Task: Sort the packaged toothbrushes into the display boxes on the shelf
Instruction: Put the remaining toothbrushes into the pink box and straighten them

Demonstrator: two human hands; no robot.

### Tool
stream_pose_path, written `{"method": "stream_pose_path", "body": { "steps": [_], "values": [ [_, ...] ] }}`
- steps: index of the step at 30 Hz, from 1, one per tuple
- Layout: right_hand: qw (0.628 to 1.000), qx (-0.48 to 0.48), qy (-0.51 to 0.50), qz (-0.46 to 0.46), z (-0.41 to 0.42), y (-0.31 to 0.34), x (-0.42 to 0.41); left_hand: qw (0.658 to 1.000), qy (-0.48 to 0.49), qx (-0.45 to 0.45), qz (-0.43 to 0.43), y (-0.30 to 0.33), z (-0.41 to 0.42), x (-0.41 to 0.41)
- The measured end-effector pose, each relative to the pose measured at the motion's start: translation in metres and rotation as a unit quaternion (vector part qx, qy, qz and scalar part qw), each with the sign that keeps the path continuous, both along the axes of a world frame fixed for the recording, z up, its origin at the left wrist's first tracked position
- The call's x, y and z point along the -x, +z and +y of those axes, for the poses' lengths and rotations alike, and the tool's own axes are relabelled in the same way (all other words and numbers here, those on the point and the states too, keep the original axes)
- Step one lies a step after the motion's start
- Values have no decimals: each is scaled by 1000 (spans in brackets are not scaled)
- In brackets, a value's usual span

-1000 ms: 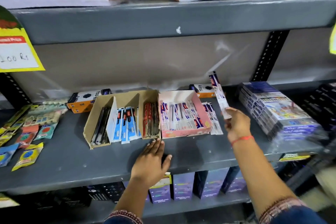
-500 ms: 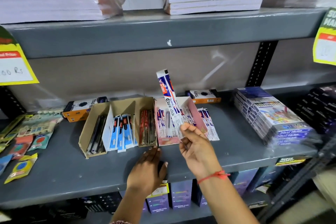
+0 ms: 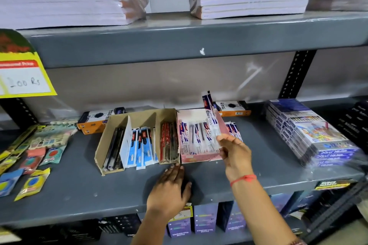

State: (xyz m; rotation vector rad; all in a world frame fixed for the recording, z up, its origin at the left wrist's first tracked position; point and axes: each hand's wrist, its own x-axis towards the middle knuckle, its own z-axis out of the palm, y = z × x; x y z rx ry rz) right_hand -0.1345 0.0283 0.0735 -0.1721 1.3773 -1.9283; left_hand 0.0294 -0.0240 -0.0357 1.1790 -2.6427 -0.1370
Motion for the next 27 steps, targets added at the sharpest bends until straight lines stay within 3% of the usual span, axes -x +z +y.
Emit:
{"method": "stream_pose_path", "body": {
  "steps": [3, 6, 11, 15, 23, 25, 27],
  "values": [
    [980, -129, 8, 149, -21, 0, 20, 1000, 0, 1, -10, 0, -1, 0],
    [900, -264, 52, 344, -36, -8, 33, 1000, -2, -4, -13, 0, -1, -1],
    [775, -354, 110, 512, -50, -19, 34, 1000, -9, -18, -17, -1, -1, -2],
    [712, -391, 139, 566, -53, -25, 31, 1000, -11, -10, -13, -1, -1, -1],
    [647, -418, 133, 624, -49, -21, 34, 1000, -17, 6, -4, -3, -1, -1],
    [653, -409, 103, 629, -45, -16, 39, 1000, -17, 6, -3, -3, -1, -1],
    [684, -397, 63, 608, -37, -13, 49, 1000, -13, 3, -4, -3, -1, 0]
  ]
}}
